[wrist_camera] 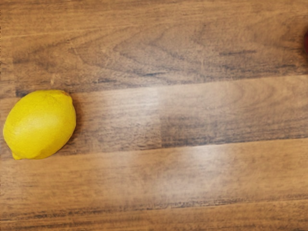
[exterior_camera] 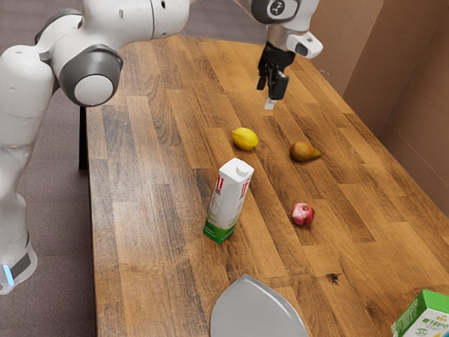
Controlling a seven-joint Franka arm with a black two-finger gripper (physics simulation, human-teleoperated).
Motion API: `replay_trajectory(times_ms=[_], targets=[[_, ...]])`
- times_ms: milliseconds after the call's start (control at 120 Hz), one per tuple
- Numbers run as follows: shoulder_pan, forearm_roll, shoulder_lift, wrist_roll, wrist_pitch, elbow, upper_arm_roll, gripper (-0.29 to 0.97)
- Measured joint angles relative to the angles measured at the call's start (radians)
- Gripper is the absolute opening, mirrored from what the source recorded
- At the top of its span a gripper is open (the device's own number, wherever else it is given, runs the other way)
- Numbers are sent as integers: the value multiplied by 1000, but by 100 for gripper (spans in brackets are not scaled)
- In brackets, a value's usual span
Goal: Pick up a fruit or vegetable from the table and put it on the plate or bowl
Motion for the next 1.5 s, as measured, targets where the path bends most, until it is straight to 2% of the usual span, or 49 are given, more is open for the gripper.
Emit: replay_trajectory(times_ms=[433, 883, 1067, 1258, 1500], targets=[[-2, 0, -26, 54, 36, 13, -8, 68], [4, 8, 47, 72, 64, 2, -25, 68], [109, 11, 92, 131, 89, 1, -23, 68], [192, 14, 153, 291, 169, 3, -24, 68], [215, 11, 168, 455, 218, 9, -27, 68]])
